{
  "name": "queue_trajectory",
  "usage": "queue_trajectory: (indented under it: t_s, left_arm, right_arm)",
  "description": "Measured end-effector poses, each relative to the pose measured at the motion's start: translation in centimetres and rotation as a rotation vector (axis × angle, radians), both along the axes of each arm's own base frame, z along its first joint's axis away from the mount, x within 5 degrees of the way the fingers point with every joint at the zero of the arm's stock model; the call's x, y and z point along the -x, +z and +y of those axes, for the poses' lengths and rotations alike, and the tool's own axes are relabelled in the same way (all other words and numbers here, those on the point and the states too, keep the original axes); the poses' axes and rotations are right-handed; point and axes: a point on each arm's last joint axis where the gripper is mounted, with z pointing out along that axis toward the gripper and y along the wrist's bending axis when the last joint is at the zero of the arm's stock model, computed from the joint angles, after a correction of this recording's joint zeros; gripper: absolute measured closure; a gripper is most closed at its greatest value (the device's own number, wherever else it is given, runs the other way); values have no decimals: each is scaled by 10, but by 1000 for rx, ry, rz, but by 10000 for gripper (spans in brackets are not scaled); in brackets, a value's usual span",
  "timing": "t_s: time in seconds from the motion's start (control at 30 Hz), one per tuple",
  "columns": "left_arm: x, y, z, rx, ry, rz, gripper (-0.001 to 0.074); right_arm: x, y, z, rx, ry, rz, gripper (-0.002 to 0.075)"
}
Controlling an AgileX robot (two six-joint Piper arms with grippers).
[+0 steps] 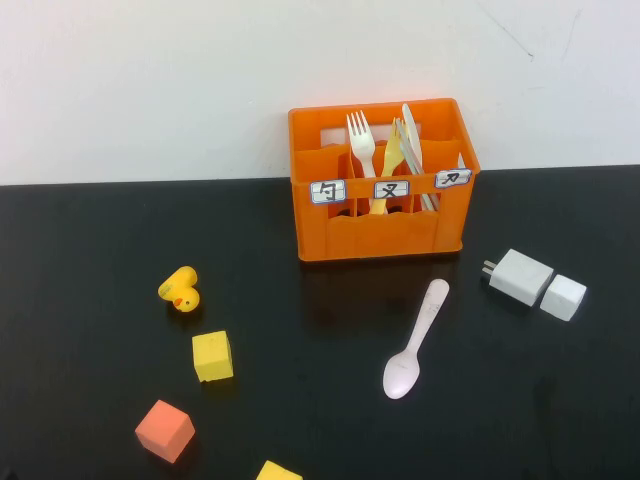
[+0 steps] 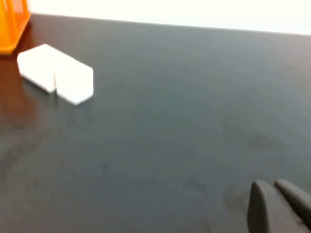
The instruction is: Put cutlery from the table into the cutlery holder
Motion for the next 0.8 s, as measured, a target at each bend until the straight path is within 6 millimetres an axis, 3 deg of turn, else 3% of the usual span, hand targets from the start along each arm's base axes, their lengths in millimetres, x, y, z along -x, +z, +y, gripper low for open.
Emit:
queue_trajectory:
  t_s: [0.07,0.47,0.8]
  left_arm:
    - [0,1,0,16,1,-13,736]
    - [-2,28,5,253,64,-282,736]
    - [1,45,10,411,95,-436,736]
  right_arm:
    - [0,1,0,1,1,-13,728]
    - [-1,47,4,43,49,-529,728]
    - [1,55,4,-71,40,-592,728]
